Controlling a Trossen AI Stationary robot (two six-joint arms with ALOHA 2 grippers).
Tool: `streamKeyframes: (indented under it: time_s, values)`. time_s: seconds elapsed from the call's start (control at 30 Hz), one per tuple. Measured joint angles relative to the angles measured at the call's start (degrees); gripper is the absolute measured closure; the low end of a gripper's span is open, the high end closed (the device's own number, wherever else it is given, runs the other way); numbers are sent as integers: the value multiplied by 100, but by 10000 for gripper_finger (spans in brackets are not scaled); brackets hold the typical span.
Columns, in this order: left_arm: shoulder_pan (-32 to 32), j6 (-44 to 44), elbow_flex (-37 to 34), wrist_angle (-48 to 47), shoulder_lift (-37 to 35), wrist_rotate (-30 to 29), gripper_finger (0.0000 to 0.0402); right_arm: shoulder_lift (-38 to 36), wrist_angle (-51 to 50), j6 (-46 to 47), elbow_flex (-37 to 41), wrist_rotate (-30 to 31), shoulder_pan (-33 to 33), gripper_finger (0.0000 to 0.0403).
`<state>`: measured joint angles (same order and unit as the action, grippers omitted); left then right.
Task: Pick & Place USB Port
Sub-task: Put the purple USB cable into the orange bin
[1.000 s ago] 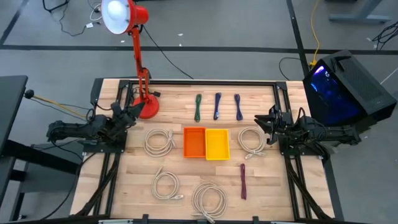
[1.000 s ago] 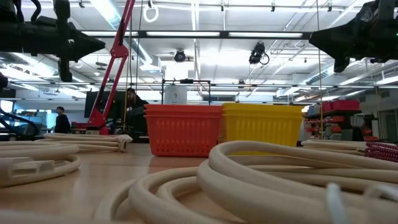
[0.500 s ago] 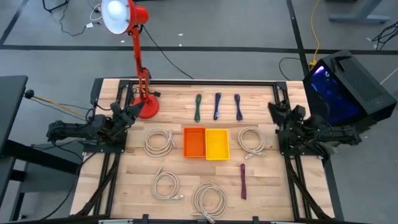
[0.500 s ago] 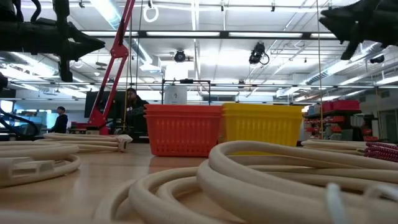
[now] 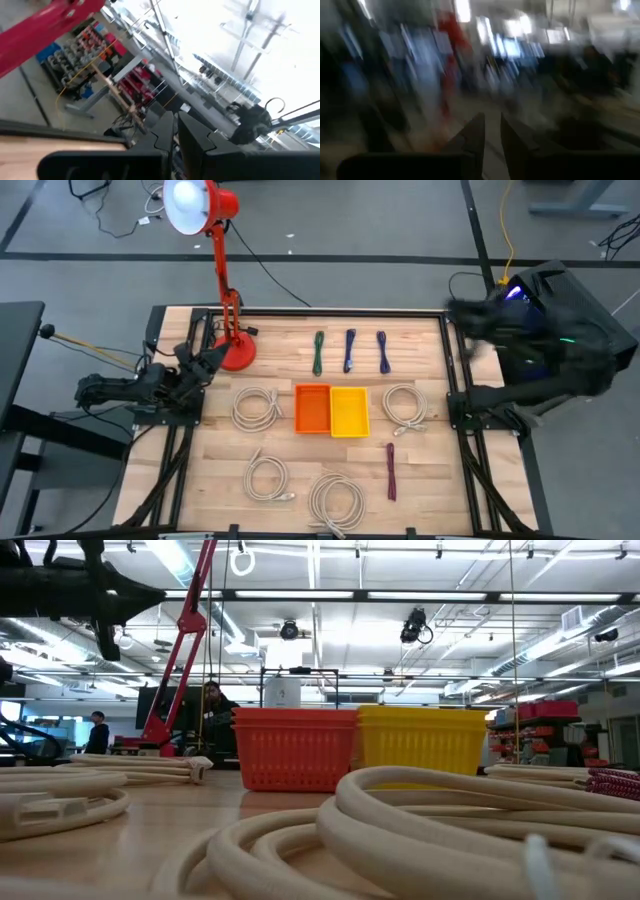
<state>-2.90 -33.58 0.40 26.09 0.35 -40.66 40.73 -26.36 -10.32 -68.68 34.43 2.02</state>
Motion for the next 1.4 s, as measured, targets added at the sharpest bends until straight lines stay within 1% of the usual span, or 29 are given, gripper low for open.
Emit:
streamKeyframes:
  time_s: [0.03,0.1,0.13,0.17,0.2,0.27,0.33,0.4,0.43,0.53,0.63,0.77,0.9,0.97,1.07,1.17,1.4]
  values:
    - [0,39,0,10,-1,5,374,537,-798,57,-595,299,-10,343]
    - [0,109,0,31,1,98,374,1322,-1873,166,-1455,587,-188,345]
    - [0,117,2,49,1,169,374,1646,-2375,177,-1756,595,-323,345]
    - [0,122,0,14,-1,248,374,1920,-2591,274,-2045,478,-454,344]
    - [0,122,0,8,1,327,374,2156,-2705,432,-2264,198,-584,342]
    - [-2,127,0,36,1,446,374,2614,-3246,656,-2443,-378,-876,336]
    - [-1,128,0,17,1,495,374,3001,-3689,813,-2405,-716,-1116,329]
    - [0,130,0,0,0,496,374,3308,-4094,919,-2122,-968,-1319,319]
    - [0,134,0,-7,1,496,374,3405,-4135,949,-1916,-1117,-1415,312]
    - [0,172,0,-6,1,496,374,3470,-3339,943,-1144,-1769,-1728,285]
    - [0,172,2,-14,1,496,374,3434,-2261,899,-279,-2334,-2130,254]
    - [-1,172,0,-23,1,499,374,3371,-1219,1283,614,-3141,-2931,220]
    - [0,178,0,-35,1,499,374,3379,-304,1723,1304,-4227,-3565,198]
    - [0,181,0,-118,1,496,374,3375,-7,1828,1643,-4394,-3734,192]
    - [-2,151,0,-399,1,496,374,3377,285,1872,2117,-4416,-3915,190]
    - [-1,-28,2,-634,1,493,374,3377,390,2036,2511,-4576,-4037,193]
    - [0,-134,2,-757,1,461,374,3375,670,2306,3113,-4805,-4062,197]
